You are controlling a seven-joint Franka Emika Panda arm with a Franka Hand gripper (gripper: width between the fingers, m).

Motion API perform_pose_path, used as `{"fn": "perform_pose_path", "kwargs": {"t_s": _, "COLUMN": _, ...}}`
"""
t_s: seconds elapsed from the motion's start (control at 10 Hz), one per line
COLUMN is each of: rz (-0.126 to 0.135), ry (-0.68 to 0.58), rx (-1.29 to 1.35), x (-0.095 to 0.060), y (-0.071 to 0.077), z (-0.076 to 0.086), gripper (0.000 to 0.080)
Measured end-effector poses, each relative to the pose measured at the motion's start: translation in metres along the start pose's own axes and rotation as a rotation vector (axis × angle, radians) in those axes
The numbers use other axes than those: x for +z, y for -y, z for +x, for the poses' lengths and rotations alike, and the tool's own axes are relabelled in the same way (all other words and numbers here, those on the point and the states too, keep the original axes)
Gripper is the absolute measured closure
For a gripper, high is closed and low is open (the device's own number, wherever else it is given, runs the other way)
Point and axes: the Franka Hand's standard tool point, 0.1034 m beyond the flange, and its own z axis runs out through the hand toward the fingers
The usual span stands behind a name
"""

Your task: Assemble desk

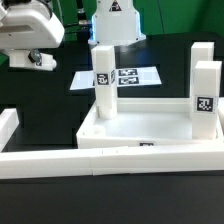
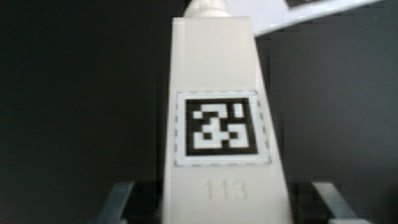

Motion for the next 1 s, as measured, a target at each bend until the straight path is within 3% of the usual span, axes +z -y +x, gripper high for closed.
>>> {"fn": "perform_pose_path", "kwargs": {"t_s": 0.1, "rz": -0.006, "ry": -0.069, "rx": -0.03, "x": -0.023, "y": 0.016, "z": 0.007, "gripper": 0.0511}}
{"fn": "perform_pose_path", "kwargs": {"t_s": 0.3, "rz": -0.043, "ry": -0.252, "rx": -0.128, "x": -0.074, "y": 0.044, "z": 0.029, "gripper": 0.0511}}
{"fn": "perform_pose_path", "kwargs": {"t_s": 0.4, "rz": -0.05, "ry": -0.34, "rx": -0.141, "x": -0.088, "y": 0.05, "z": 0.033, "gripper": 0.0511}}
{"fn": "perform_pose_path", "kwargs": {"t_s": 0.6, "rz": -0.054, "ry": -0.428, "rx": -0.128, "x": -0.082, "y": 0.045, "z": 0.034, "gripper": 0.0511}}
{"fn": "perform_pose_path", "kwargs": {"t_s": 0.8, "rz": -0.092, "ry": -0.637, "rx": -0.123, "x": -0.082, "y": 0.043, "z": 0.052, "gripper": 0.0511}}
{"fn": "perform_pose_path", "kwargs": {"t_s": 0.9, "rz": -0.104, "ry": -0.688, "rx": -0.131, "x": -0.083, "y": 0.054, "z": 0.058, "gripper": 0.0511}}
{"fn": "perform_pose_path", "kwargs": {"t_s": 1.0, "rz": -0.115, "ry": -0.791, "rx": -0.137, "x": -0.1, "y": 0.077, "z": 0.07, "gripper": 0.0511}}
